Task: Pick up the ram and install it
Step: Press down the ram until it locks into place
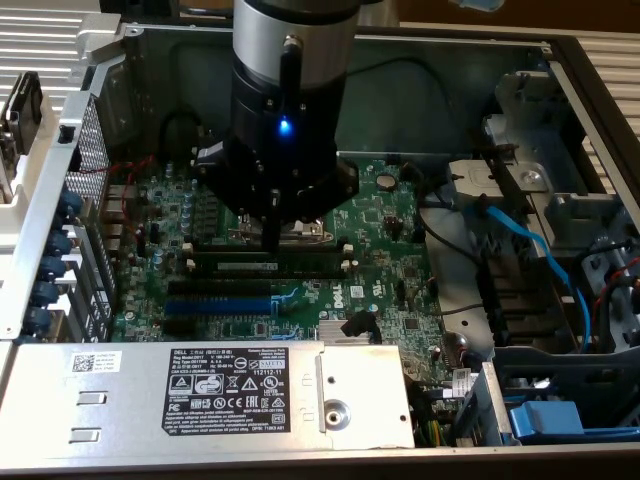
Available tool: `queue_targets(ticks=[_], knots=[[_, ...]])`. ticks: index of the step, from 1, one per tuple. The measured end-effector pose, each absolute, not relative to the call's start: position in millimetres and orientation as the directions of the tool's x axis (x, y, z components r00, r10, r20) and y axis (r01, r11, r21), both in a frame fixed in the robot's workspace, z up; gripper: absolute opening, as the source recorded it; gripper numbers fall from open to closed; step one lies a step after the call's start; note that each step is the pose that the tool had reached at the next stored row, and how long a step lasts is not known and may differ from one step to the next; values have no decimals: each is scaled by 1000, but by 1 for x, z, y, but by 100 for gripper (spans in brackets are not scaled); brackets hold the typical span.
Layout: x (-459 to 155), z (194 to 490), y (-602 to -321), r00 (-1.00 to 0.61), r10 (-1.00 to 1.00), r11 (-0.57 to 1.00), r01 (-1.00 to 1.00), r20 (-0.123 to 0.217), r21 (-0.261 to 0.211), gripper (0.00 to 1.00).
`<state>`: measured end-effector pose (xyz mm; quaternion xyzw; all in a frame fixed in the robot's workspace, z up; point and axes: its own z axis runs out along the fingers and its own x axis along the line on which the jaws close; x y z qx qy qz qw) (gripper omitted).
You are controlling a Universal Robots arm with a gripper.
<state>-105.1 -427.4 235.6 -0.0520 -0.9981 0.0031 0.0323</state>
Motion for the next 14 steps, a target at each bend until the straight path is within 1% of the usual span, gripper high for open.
queue_targets(ticks=[4, 9, 14], knots=[[-105, 237, -428, -993, 104, 995, 104, 61, -9, 10], [-105, 239, -428, -994, 104, 995, 104, 29, -6, 10], [-105, 240, -430, -994, 104, 995, 104, 19, -5, 10]])
